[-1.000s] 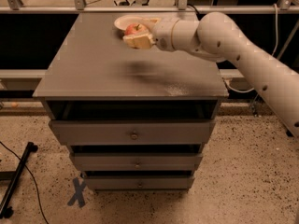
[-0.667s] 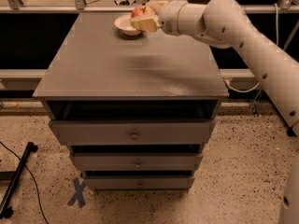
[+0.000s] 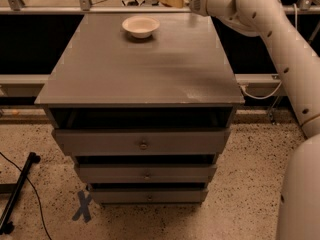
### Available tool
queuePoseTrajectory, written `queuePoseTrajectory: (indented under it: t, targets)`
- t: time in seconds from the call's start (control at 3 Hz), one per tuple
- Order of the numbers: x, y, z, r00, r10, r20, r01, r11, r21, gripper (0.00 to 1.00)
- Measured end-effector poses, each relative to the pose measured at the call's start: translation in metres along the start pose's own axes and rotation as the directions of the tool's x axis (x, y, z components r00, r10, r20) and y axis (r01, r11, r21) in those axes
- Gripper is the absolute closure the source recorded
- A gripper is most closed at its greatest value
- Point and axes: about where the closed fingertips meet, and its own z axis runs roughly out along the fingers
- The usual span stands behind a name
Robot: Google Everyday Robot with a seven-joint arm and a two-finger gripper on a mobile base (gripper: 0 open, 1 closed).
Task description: Place apple into paper bowl
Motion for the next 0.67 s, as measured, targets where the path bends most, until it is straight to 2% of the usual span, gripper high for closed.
queuePoseTrajectory:
  t: [0.33,0.67]
  targets:
    - [0.000,0.000,0.000,1.000,0.000,0.000,0.000,1.0000,0.000,1.00]
    - [0.009,-0.002,0.019,0.999,0.010,-0.037,-0.009,0.9997,0.023,1.00]
